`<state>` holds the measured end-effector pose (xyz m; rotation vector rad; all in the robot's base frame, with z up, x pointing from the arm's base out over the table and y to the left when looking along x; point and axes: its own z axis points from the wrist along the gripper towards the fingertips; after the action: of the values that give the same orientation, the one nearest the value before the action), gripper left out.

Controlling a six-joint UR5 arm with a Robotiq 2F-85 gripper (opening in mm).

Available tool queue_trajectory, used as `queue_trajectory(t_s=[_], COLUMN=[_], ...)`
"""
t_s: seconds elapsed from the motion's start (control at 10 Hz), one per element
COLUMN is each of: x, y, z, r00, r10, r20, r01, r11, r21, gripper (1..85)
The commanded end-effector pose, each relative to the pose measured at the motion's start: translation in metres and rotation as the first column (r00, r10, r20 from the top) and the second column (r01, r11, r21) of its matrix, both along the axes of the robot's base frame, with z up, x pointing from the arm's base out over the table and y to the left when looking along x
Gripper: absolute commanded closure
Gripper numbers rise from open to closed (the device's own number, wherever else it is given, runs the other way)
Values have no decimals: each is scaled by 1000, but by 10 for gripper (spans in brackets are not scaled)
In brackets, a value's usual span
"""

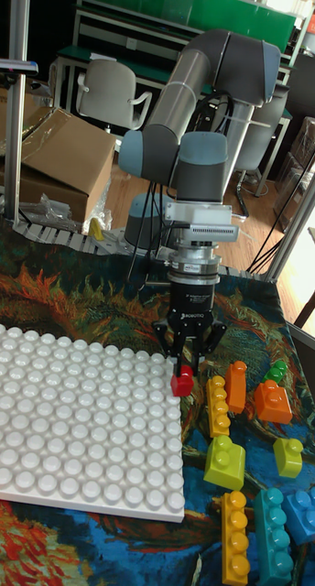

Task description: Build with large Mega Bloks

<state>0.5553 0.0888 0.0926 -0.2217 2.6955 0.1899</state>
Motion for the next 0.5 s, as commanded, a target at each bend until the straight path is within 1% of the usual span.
queue_trajectory(t_s=[0.0, 0.1, 0.2, 0.4], x=[1, 3, 6, 6], y=[-4, -4, -5, -2], z=[1, -2, -5, -8], r00=[999, 999, 998, 996], r10=[-40, -49, -59, -84], r20=[-4, -6, 0, -9], r01=[40, 49, 59, 85], r11=[999, 999, 998, 996], r21=[9, 10, 11, 32], gripper=[843, 843, 843, 843])
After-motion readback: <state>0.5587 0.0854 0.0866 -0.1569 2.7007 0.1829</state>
